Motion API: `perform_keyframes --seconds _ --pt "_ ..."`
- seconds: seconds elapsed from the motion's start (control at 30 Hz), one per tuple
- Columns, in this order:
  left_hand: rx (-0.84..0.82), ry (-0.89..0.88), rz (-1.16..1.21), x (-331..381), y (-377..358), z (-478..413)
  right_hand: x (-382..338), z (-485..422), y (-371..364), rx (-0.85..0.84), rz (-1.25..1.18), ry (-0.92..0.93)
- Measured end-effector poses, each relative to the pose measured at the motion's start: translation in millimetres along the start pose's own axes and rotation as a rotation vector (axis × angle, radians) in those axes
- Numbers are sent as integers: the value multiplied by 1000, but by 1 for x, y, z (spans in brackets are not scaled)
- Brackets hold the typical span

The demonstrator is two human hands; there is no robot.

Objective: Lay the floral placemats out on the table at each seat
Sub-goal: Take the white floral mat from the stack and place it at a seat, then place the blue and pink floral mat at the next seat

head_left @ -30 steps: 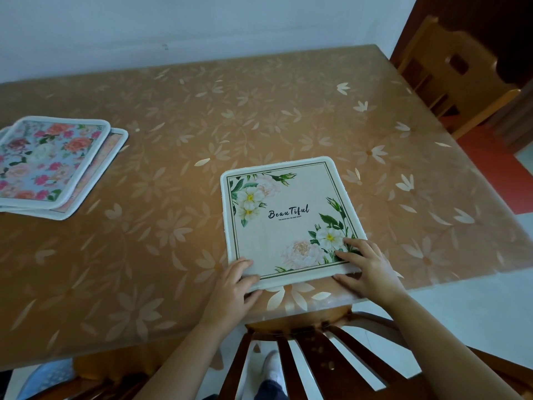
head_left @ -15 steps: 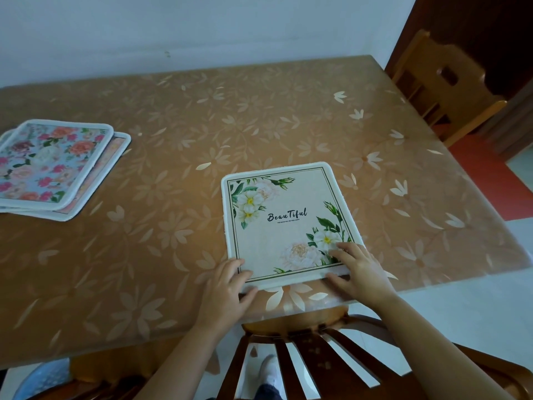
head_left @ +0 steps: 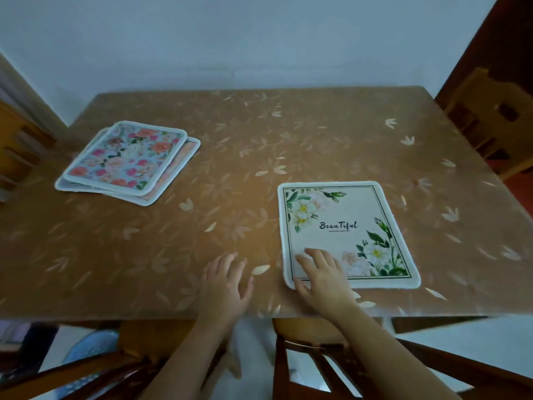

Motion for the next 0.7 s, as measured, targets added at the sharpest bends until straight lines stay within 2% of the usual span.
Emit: perform_keyframes --seconds 0.3,0.7 --pt "101 101 37 -97 65 30 -118 -24 -17 -51 17 45" --pt "109 173 70 -258 129 79 -288 -43 -53 -90 -11 53"
Point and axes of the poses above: each hand's wrist, its own z-axis away from the middle knuckle, its own y-axis out of the back of the hand, x = y × z, the point moved 3 cm from there along -z, towards the middle knuckle, and after that the axes turned 3 degrees about -x, right-handed, at the moved point
